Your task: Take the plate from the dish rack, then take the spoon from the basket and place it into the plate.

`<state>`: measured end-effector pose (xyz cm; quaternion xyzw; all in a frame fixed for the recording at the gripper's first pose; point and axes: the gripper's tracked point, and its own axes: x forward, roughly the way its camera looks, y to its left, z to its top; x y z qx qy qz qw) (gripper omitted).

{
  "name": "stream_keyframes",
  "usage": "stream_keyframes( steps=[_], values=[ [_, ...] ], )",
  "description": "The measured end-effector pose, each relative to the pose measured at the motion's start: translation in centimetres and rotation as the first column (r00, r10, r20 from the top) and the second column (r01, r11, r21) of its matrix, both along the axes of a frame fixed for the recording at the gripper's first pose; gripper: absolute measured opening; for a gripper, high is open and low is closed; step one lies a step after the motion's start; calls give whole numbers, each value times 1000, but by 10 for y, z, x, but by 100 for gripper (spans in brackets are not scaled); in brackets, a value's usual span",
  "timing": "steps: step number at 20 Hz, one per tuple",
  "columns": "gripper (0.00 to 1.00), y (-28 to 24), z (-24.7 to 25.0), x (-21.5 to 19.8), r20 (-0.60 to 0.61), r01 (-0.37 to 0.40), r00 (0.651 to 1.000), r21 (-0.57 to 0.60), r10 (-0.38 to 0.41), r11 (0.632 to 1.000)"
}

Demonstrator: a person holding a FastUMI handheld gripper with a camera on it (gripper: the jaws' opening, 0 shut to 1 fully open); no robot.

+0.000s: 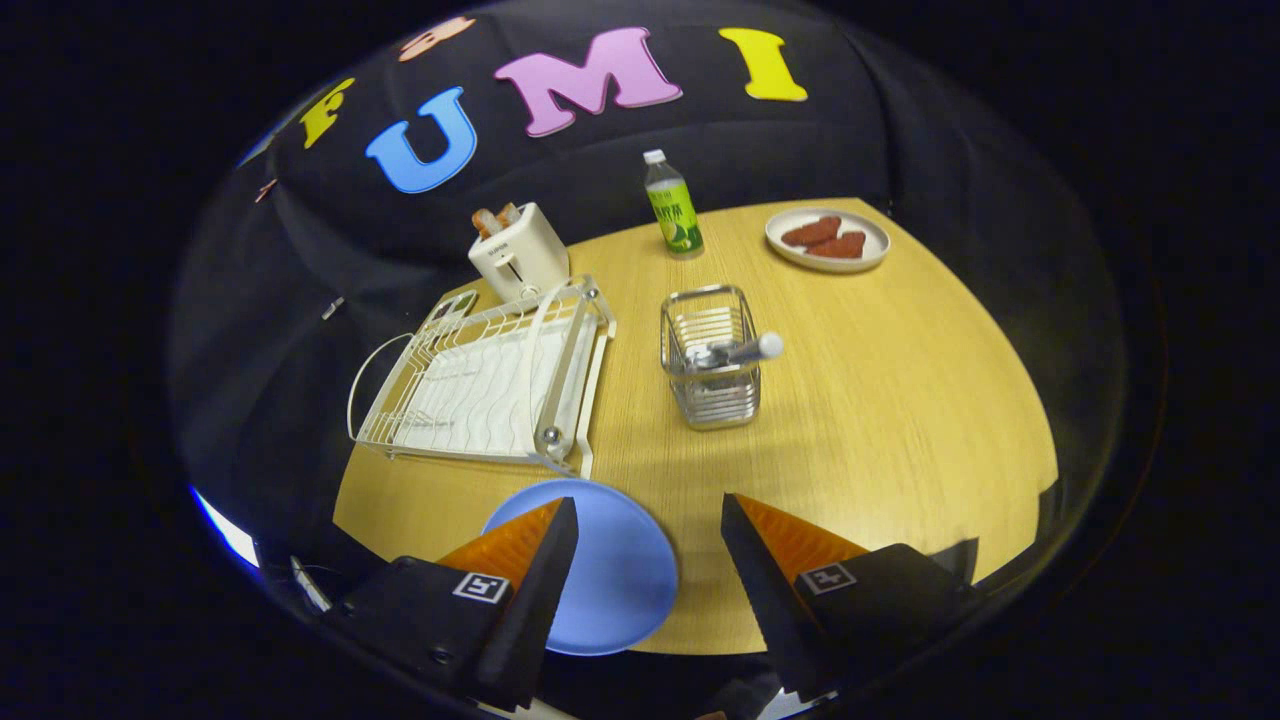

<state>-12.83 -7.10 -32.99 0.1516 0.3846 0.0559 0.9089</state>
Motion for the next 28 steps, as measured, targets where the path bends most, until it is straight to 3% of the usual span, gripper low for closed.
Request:
stream_keyframes(
  steps=[5,10,13,18,21,28],
  values=[
    [93,-36,35,45,155,-32,985,-227,69,973],
    [90,-59,0,73,66,-59,995,-246,77,967],
    [59,-62,-25,77,6,-83,996,-233,87,969],
    [53,-55,-40,86,-27,-85,996,-163,82,983],
    [20,-56,-44,85,-47,-79,996,-155,72,985],
    [11,-63,-23,85,-31,-35,999,-155,31,987]
  ],
)
